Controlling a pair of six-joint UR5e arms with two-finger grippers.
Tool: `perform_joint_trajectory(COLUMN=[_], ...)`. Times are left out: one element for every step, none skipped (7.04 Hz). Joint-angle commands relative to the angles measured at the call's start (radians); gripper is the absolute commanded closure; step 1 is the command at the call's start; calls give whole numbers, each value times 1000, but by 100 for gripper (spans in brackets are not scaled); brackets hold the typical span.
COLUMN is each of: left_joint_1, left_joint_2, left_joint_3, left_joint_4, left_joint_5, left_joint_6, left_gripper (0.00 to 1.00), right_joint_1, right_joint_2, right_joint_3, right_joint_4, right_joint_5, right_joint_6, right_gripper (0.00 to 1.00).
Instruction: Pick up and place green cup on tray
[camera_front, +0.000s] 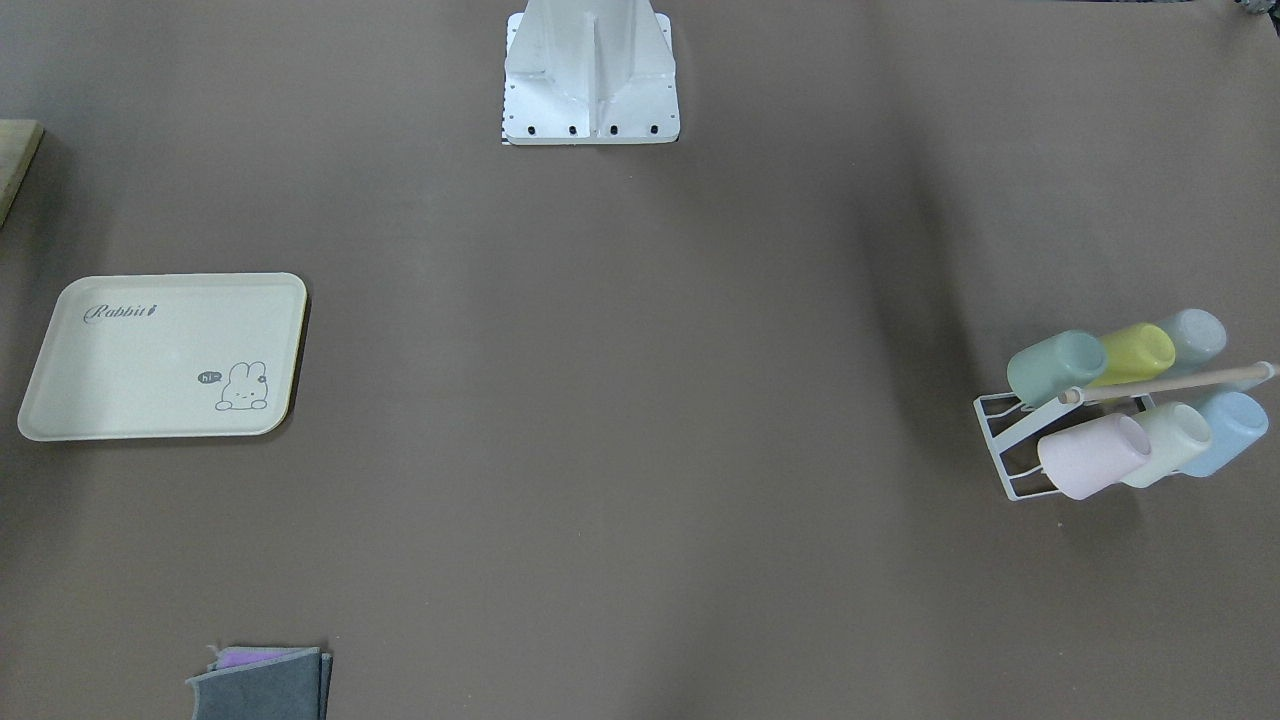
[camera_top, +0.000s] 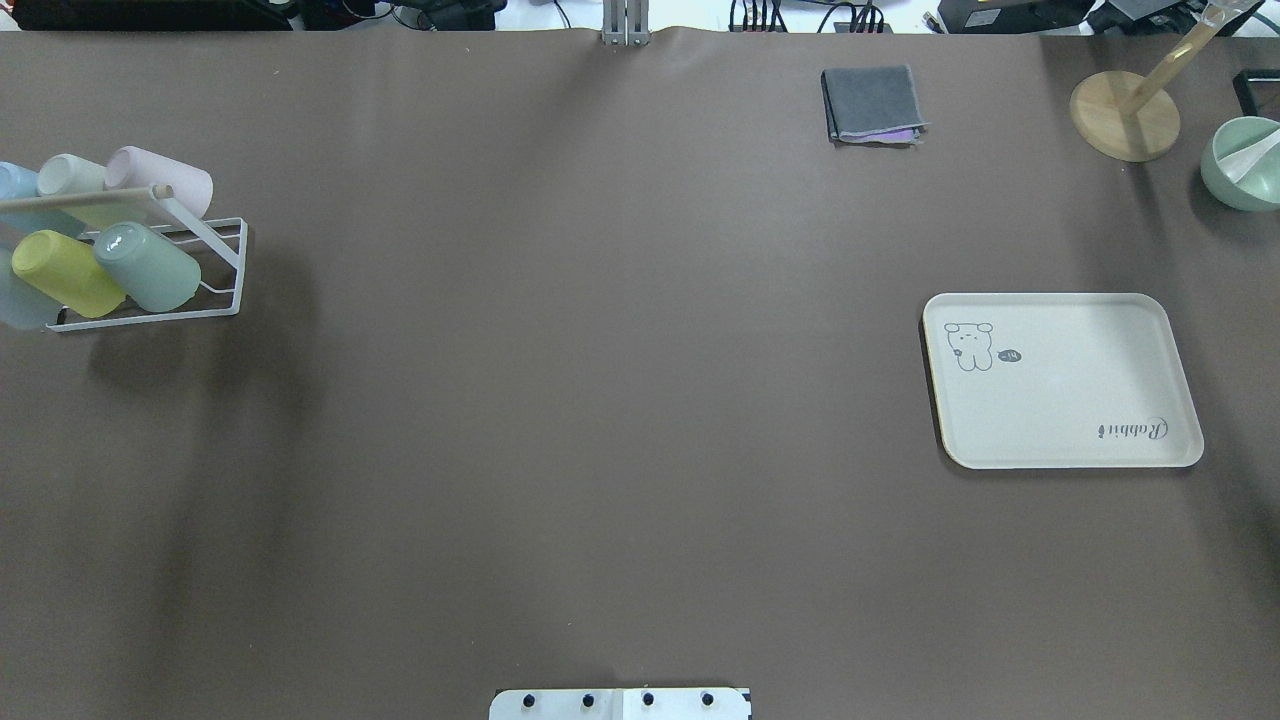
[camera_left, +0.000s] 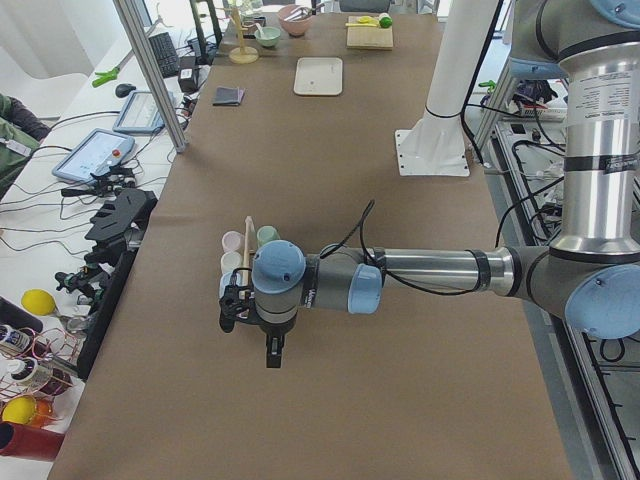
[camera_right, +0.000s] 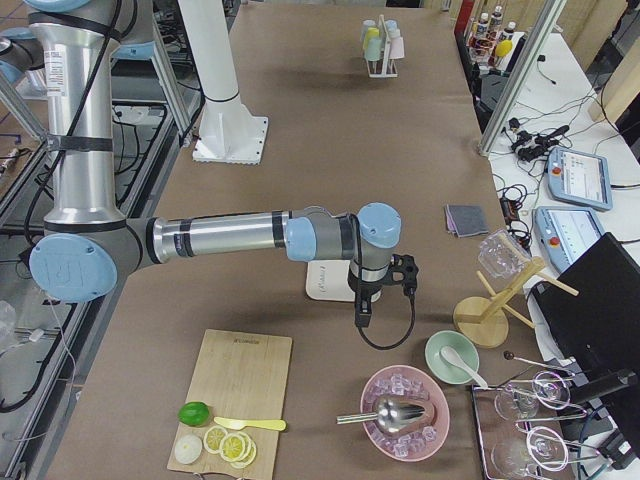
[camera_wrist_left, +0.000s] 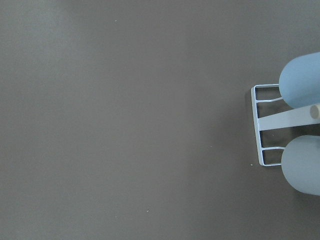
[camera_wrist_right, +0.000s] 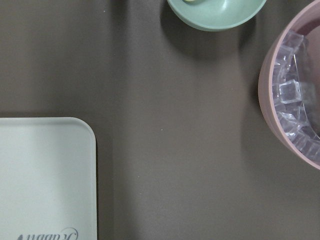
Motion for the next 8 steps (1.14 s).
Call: perform_joint_trajectory(left_joint_1=[0,0,0,0,0,0,0,0], left_joint_2=[0,0,0,0,0,0,8,23], left_joint_3=[0,0,7,7,7,7,7,9], left_joint_4=[0,0,3,2,3,3,2,0], left_joint_5=[0,0,0,0,0,0,0,2], left_joint_6=[0,0,0,0,-2,0,0,0], left_gripper=[2,2,2,2,2,2,2,2], right_joint_1=[0,0,0,0,0,0,0,0], right_joint_2=[1,4,13,14,12,12,12,12], right_joint_3=[1,1,1,0,-8,-11,-13,-11], right_joint_4=[0,0,-2,-2,-2,-2,-2,0], right_joint_5=[-12,-14,-21,-23,-23,-23,-23,-23], right_joint_6=[-94,-100,-103,-104,-103,-103,-95,-92], right_gripper=[0,0,0,0,0,0,0,0])
